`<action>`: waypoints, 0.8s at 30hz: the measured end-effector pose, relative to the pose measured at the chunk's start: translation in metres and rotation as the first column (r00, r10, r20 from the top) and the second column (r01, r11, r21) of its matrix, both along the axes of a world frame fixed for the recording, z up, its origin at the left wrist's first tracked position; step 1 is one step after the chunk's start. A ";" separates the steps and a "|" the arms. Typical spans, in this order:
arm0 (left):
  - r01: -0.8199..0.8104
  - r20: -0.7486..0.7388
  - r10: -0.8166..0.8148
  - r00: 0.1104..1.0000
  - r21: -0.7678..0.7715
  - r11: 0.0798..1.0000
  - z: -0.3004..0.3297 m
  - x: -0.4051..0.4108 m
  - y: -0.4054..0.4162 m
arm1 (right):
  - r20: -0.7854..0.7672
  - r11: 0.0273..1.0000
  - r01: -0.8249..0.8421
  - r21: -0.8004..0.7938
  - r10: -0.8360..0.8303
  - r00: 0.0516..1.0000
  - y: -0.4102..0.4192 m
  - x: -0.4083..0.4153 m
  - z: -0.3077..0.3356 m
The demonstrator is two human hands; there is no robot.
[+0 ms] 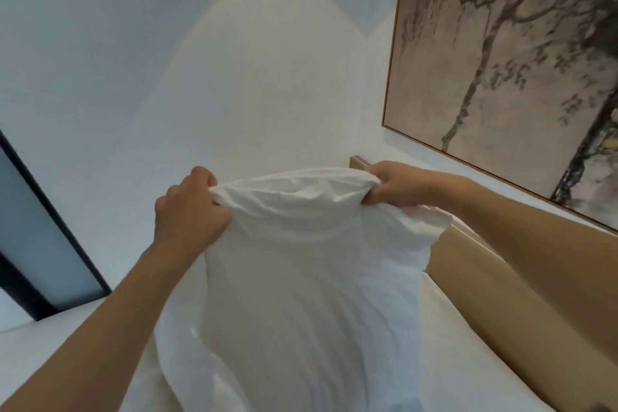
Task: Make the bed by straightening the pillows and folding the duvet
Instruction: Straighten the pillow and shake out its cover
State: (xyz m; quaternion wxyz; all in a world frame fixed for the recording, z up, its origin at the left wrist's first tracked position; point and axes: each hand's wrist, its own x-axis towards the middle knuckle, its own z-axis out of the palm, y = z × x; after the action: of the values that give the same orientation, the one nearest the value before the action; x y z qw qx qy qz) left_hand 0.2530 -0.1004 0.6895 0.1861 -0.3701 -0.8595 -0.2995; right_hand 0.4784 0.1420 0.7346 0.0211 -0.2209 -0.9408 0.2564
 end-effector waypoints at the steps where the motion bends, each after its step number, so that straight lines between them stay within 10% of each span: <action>1: 0.044 -0.083 -0.049 0.995 -0.062 0.997 -0.003 0.012 0.004 | -0.025 1.000 -0.011 -0.023 0.011 1.000 -0.005 -0.006 0.012; 4: 0.211 -0.080 -0.237 0.968 -0.244 0.946 -0.036 0.059 0.028 | 0.033 0.991 -0.129 -0.030 0.130 0.991 -0.025 -0.025 0.028; 12: 0.200 0.032 -0.204 0.978 0.104 0.974 -0.067 0.067 0.013 | -0.066 0.915 -0.178 -0.363 0.166 0.984 -0.037 -0.024 -0.012; 18: 0.245 -0.108 -0.223 0.969 0.293 0.924 -0.076 0.056 0.000 | -0.365 0.562 -0.255 -0.787 -0.090 0.927 -0.039 0.006 -0.048; 24: 0.408 -0.344 -0.331 0.879 0.184 0.894 -0.084 0.065 0.000 | -0.543 0.637 -0.169 -0.752 -0.454 0.707 -0.059 -0.012 -0.078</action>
State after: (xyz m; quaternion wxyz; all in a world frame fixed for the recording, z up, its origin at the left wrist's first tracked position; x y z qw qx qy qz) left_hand 0.3185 -0.1002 0.6053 0.3002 -0.5434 -0.6882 -0.3754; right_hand 0.4659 0.0826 0.6565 0.2984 -0.1764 -0.6414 0.6844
